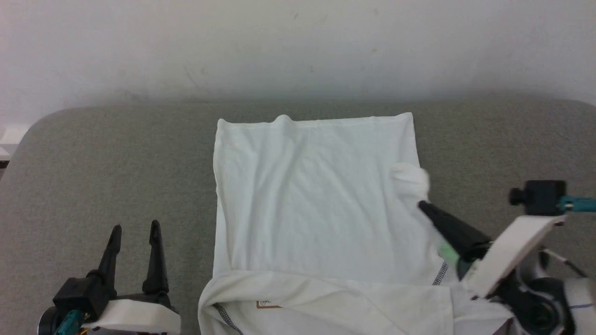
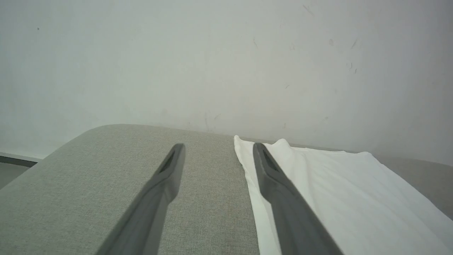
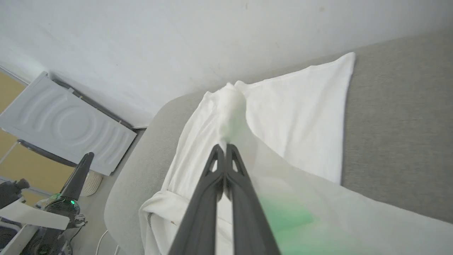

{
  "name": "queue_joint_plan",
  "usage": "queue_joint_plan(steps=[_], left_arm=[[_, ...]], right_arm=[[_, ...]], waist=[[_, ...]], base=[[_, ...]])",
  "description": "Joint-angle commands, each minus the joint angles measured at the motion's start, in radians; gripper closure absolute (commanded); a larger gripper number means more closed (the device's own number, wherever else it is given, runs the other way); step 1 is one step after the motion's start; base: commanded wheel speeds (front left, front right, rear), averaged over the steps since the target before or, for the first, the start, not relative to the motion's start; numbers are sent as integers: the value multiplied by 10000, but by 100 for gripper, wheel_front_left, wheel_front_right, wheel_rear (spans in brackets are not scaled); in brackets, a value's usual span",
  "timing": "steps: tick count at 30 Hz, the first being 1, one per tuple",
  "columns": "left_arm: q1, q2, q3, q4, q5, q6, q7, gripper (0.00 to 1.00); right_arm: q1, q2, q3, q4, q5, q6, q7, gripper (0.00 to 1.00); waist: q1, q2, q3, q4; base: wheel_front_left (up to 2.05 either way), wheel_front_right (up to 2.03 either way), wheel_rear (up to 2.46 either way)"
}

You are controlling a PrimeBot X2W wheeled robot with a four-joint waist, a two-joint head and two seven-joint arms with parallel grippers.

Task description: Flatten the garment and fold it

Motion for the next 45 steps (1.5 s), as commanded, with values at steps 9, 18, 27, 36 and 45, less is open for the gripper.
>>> queue_joint_plan(steps=[9,18,27,36,45], left_arm=[[-247,84,-238,150,-41,12,75,0],[-636,53,-488,441,-63,7,-16,0],[-735,53,-518,772,-131,81,-127,0],[-431,149,-326,816,-130,403,-97,0],[-296,218,-195,539,-182,651,-1,0]], right_arm=[[-772,1977,2847,1292,-236,-7,-614,100],[-1906,2126,6146,3675,-265,-7,-2326,84],[-3061,2129,7651,4951,-422,-7,-4623,0],[-3137,920,5473,4349,-3364,-7,-7178,0],[-713,887,523,2142,-6237,-7,-6597,0]], waist=[[1,0,212,630],[1,0,721,1019],[1,0,762,970],[1,0,280,439],[1,0,195,-131]], base=[[0,0,0],[0,0,0],[0,0,0],[0,0,0],[0,0,0]])
